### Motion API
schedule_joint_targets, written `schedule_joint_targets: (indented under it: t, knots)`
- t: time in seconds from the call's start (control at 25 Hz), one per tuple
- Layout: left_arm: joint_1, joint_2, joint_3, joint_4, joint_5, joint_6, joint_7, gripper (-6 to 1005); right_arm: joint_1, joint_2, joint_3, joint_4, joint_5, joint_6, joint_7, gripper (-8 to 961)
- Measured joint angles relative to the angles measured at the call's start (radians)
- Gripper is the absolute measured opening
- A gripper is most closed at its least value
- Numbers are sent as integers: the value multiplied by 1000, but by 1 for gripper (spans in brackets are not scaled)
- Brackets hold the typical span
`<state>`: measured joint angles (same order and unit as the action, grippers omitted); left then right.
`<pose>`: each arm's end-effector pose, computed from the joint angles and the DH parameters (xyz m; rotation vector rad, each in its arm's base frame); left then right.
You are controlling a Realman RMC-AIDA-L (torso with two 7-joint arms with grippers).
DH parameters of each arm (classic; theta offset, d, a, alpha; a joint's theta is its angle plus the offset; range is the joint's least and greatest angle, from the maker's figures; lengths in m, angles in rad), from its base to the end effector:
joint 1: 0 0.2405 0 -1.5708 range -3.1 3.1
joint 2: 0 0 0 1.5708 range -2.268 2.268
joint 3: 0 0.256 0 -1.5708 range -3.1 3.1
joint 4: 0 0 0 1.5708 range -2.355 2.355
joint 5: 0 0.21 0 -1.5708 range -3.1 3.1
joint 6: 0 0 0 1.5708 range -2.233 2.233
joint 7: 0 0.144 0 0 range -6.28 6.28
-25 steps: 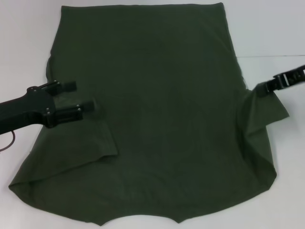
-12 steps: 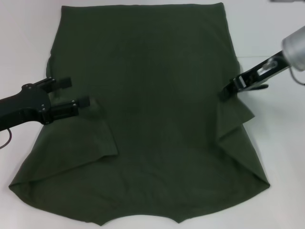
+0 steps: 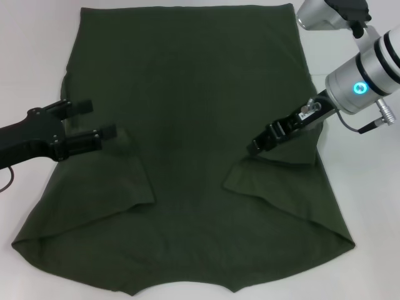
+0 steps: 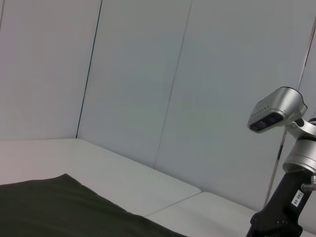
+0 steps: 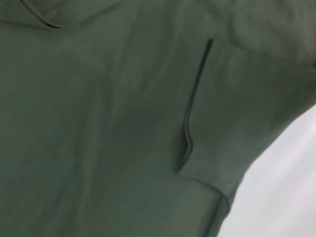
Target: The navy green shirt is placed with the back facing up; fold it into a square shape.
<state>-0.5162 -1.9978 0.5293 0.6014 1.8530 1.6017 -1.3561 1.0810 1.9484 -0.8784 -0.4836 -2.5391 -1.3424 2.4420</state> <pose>-0.2759 0.3421 0.0568 -2.4743 -0.6203 -0.9179 0.1680 0.4402 -0.0035 -2.5682 1.3485 -0.1696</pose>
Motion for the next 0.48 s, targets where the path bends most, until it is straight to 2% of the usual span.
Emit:
schedule_joint_targets:
  t: [0.12, 0.2, 0.24, 0.28, 0.4, 0.48]
  knots:
    - [-1, 1, 0, 0, 0, 0, 0, 920, 1, 4, 3, 0, 4, 1, 7, 427]
    - [-2, 1, 1, 0, 0, 1, 0, 920, -8, -7, 3, -7, 3, 1, 26, 524]
    - [-1, 1, 2, 0, 0, 2, 0, 920, -26, -31, 4, -15, 3, 1, 56, 572]
    - [-1, 1, 3, 0, 0, 3, 0, 920, -26, -31, 4, -15, 3, 1, 56, 594]
    - [-1, 0, 3, 0, 1, 7, 0, 920, -62, -70, 12, -26, 4, 0, 98, 659]
    - [0, -2, 2, 0, 2, 8, 0, 920, -87, -87, 24, -33, 4, -5, 115, 702]
